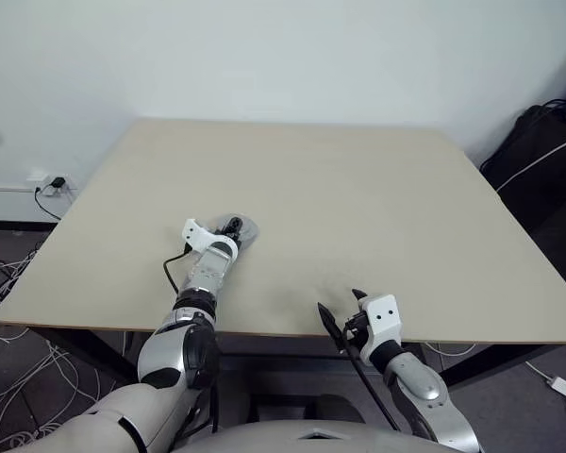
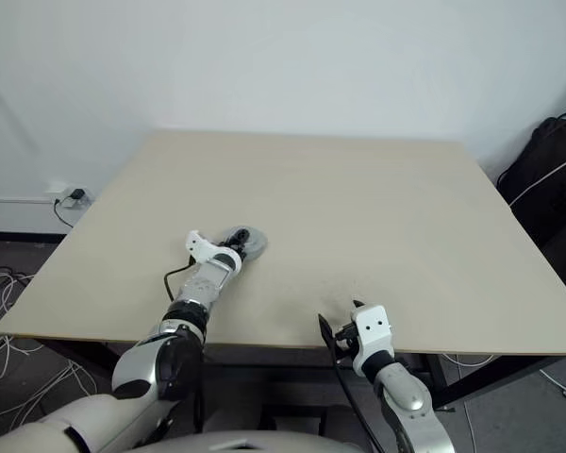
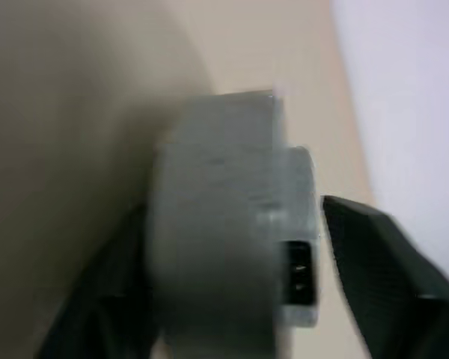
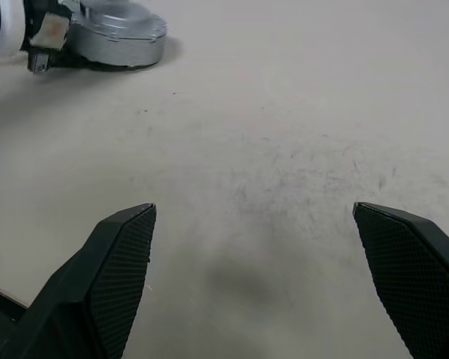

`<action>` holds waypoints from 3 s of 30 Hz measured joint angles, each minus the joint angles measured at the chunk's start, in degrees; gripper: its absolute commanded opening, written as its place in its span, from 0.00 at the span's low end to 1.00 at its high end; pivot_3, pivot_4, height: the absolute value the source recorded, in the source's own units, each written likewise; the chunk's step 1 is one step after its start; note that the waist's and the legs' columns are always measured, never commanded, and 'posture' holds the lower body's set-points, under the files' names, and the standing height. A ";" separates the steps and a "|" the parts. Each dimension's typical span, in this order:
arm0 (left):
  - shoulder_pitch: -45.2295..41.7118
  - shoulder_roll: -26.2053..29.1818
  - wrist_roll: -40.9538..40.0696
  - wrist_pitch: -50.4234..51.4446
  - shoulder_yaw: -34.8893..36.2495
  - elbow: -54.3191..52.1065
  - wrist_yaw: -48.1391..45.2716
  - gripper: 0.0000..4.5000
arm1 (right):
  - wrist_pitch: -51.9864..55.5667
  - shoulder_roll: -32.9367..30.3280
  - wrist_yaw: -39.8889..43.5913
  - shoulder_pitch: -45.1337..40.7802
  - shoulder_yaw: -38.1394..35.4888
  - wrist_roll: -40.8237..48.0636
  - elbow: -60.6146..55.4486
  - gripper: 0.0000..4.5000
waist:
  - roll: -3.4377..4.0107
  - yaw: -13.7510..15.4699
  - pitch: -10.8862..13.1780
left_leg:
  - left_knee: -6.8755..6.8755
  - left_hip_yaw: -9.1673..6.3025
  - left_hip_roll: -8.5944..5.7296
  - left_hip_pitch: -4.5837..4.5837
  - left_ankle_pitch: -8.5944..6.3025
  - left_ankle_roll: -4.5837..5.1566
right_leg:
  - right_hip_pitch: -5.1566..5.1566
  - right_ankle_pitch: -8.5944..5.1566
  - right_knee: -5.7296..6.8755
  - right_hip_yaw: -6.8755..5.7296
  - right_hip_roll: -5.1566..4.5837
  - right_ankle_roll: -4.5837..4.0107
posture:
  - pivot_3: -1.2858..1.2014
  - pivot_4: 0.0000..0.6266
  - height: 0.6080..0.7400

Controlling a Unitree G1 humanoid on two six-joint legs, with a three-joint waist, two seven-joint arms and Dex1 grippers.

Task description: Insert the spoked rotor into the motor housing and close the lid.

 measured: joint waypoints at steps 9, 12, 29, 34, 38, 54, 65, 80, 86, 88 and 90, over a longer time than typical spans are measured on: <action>20.08 1.03 3.63 13.98 -8.99 -29.42 1.55 1.00 | 2.52 0.50 0.96 0.49 -0.44 -0.10 0.01 1.00 | 0.35 -2.47 -0.68 | -0.56 0.08 0.04 0.96 -0.04 0.02 | 0.59 -0.27 -0.05 0.32 0.01 -0.41 | 0.52 0.00 1.00; 27.93 5.82 6.91 18.74 -15.78 -38.89 -2.40 1.00 | 4.29 0.63 2.15 0.39 -0.54 0.41 0.02 1.00 | 0.49 -2.84 -0.84 | -0.77 0.08 0.04 1.20 -0.04 0.01 | 0.69 -0.35 -0.04 0.45 0.04 -0.54 | 0.52 0.00 1.00; 55.62 7.75 37.25 -13.96 -34.93 -54.59 -5.02 1.00 | -2.52 8.77 -0.74 1.20 -4.68 0.25 3.07 1.00 | 0.68 -0.38 -0.38 | -1.08 0.29 0.04 0.93 -0.08 0.05 | 0.36 -0.66 -0.10 0.54 -0.15 -0.33 | 0.52 0.00 1.00; 55.98 5.51 41.41 -19.47 -35.55 -53.93 -1.24 1.00 | -7.90 9.61 -3.50 2.31 -6.27 -2.31 5.26 1.00 | 0.63 -0.10 -0.35 | -1.06 0.35 0.04 0.59 -0.08 0.05 | 0.02 -0.59 -0.07 0.54 -0.15 -0.42 | 0.52 0.00 1.00; 53.76 5.09 43.12 -23.33 -35.75 -52.42 -0.14 1.00 | -11.02 10.59 -4.57 2.20 -6.47 -3.43 5.48 1.00 | 0.64 -0.10 -0.35 | -1.06 0.35 0.04 0.60 -0.08 0.05 | 0.00 -0.60 -0.05 0.53 -0.15 -0.39 | 0.52 0.00 1.00; 51.93 6.44 44.55 -24.76 -35.99 -49.43 -1.59 1.00 | -11.90 12.28 -5.95 1.15 -6.98 -4.02 6.82 1.00 | 0.57 -0.15 -0.31 | -1.03 0.37 0.04 0.59 -0.08 0.07 | 0.01 -0.58 -0.05 0.53 -0.13 -0.41 | 0.52 0.00 1.00; 51.64 5.79 46.21 -24.62 -35.94 -48.67 0.35 1.00 | -11.71 12.16 -5.55 0.19 -6.97 -4.03 7.46 1.00 | 0.57 -0.15 -0.31 | -1.03 0.37 0.04 0.60 -0.08 0.07 | 0.01 -0.58 -0.04 0.52 -0.13 -0.41 | 0.52 0.00 1.00; 51.03 5.29 46.72 -24.87 -35.94 -46.88 1.47 1.00 | -11.58 11.91 -5.36 -0.56 -6.94 -4.24 7.58 1.00 | 0.57 -0.13 -0.31 | -1.00 0.38 0.04 0.60 -0.08 0.07 | 0.01 -0.57 -0.01 0.52 -0.13 -0.40 | 0.52 0.00 1.00; 49.83 5.25 46.71 -25.16 -35.95 -45.98 1.53 1.00 | -11.58 11.91 -5.67 -0.69 -6.96 -4.33 7.61 1.00 | 0.57 -0.13 -0.32 | -0.98 0.38 0.04 0.60 -0.08 0.06 | 0.01 -0.57 0.00 0.52 -0.13 -0.40 | 0.52 0.00 1.00; 49.56 5.27 46.70 -25.25 -35.95 -45.16 1.51 1.00 | -11.58 11.94 -5.77 -0.68 -6.96 -4.35 7.61 1.00 | 0.57 -0.13 -0.32 | -0.97 0.38 0.04 0.60 -0.08 0.06 | 0.01 -0.57 0.01 0.52 -0.12 -0.40 | 0.52 0.00 1.00; 49.56 5.32 46.69 -25.32 -35.95 -44.98 1.44 1.00 | -11.58 11.95 -5.94 -0.68 -6.96 -4.37 7.61 1.00 | 0.57 -0.13 -0.32 | -0.97 0.38 0.04 0.60 -0.08 0.06 | 0.01 -0.56 0.01 0.52 -0.12 -0.40 | 0.52 0.00 1.00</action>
